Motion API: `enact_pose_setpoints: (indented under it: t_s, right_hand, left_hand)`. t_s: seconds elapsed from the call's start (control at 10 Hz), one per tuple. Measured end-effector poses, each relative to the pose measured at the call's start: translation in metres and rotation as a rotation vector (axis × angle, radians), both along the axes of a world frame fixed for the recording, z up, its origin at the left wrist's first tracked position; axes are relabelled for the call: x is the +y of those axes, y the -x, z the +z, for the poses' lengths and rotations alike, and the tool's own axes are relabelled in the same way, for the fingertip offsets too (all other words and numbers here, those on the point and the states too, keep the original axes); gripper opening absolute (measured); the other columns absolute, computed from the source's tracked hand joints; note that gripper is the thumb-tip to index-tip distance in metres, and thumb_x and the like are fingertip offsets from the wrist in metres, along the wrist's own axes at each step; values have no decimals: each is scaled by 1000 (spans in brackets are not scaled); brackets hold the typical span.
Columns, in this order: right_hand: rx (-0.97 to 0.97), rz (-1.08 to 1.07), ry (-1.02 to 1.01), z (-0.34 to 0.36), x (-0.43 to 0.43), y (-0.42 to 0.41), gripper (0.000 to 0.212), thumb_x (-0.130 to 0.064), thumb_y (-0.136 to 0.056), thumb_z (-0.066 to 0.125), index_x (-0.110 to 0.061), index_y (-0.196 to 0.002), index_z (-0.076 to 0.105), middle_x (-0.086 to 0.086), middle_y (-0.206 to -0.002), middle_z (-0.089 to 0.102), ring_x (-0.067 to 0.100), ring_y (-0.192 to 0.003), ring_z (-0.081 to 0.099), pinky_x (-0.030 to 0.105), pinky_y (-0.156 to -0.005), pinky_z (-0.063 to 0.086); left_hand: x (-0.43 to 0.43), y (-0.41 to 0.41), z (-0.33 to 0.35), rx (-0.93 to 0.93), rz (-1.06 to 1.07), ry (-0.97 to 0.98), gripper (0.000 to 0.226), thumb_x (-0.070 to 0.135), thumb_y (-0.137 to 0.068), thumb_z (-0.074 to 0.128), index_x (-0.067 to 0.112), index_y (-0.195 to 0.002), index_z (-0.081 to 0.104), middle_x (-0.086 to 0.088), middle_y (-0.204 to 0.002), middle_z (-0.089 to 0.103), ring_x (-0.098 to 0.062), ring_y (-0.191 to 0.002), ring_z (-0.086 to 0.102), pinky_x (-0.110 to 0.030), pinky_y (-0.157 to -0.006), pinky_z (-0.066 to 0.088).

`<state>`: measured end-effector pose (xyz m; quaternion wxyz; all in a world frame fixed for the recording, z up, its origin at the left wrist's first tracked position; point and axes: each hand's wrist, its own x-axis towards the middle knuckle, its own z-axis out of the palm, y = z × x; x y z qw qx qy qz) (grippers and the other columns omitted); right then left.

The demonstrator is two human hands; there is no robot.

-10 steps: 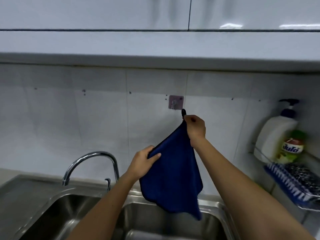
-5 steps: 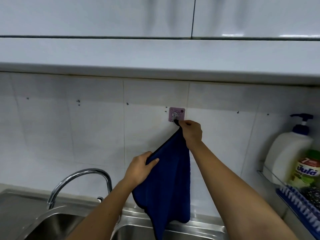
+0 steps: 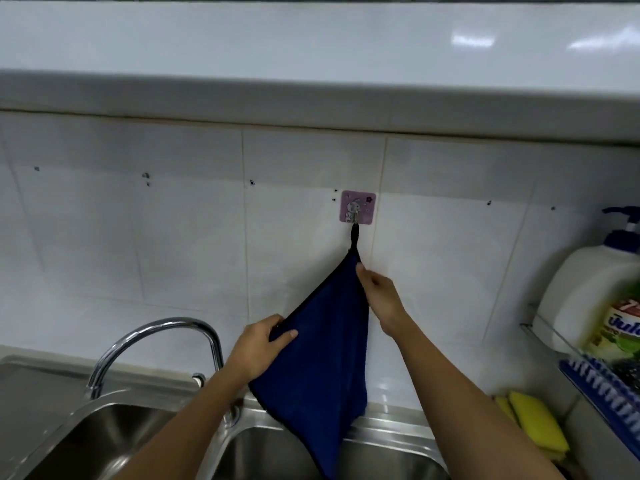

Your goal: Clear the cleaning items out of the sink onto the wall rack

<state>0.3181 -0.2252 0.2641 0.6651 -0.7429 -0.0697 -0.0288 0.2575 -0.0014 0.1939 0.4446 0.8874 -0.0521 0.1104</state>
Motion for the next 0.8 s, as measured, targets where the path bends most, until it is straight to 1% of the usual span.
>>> enact_pose_setpoints:
  t_s: [0.1, 0.2, 0.3, 0.4, 0.5, 0.6, 0.7, 0.8]
  right_hand:
    - [61, 94, 7, -41, -25, 13, 27, -37, -88, 64, -23, -111, 65, -9, -104, 69, 3, -93, 65, 5, -64, 51]
    - [164, 96, 58, -91, -55, 23, 33, -20, -83, 73, -18, -114, 64, -1, -110, 69, 7, -94, 66, 8, -67, 53]
    - [230, -5, 161, -137, -84, 36, 24, -21, -80, 75, -19, -102, 67, 4, -106, 71, 13, -90, 68, 21, -74, 58]
    - [321, -117, 243, -172, -109, 49, 19, -25, -79, 76, -18, -95, 68, 6, -100, 72, 23, -90, 69, 39, -86, 57]
    - [355, -174, 242, -199, -125, 67, 12, -8, -83, 71, -1, -92, 69, 16, -92, 73, 21, -75, 70, 33, -73, 60]
    - [351, -247, 337, -221, -140, 81, 3, -4, -85, 67, -3, -83, 70, 12, -79, 70, 20, -69, 66, 12, -58, 54]
    - [398, -249, 549, -237, -156, 87, 11, -11, -86, 67, -9, -96, 69, 15, -98, 72, 32, -93, 67, 37, -88, 54]
    - [474, -221, 801, -216, -147, 91, 35, -14, -91, 58, -4, -124, 57, 14, -126, 61, 26, -108, 60, 31, -91, 47]
  left_hand:
    - [28, -1, -12, -2, 133, -9, 3, 23, -88, 66, 20, -86, 66, -6, -87, 72, -18, -77, 64, -18, -64, 46]
    - [52, 1, -20, 6, 251, -45, 6, 15, -87, 67, 11, -89, 71, -7, -84, 72, -19, -78, 64, -19, -66, 43]
    - [67, 4, -27, 46, 321, -166, 8, 14, -86, 67, 10, -90, 73, -10, -85, 73, -17, -77, 62, -21, -71, 42]
    - [68, 8, -29, 77, 334, -145, 6, 16, -85, 66, 14, -86, 72, -5, -81, 70, -20, -82, 63, -22, -76, 40]
    - [50, 6, -27, 49, 236, -51, 8, 14, -86, 64, 18, -80, 66, -1, -79, 68, -20, -77, 64, -23, -74, 41]
    - [26, 1, -28, 30, 137, -64, 7, 14, -89, 62, 16, -87, 68, 1, -83, 68, -18, -77, 65, -22, -74, 43]
    - [9, 2, -37, 66, 86, -247, 15, 15, -91, 57, 15, -100, 70, -3, -95, 72, -18, -84, 65, -21, -76, 44]
    - [-8, 7, -40, 98, 13, -514, 31, 20, -95, 48, 19, -124, 60, -4, -126, 64, -23, -111, 61, -31, -93, 48]
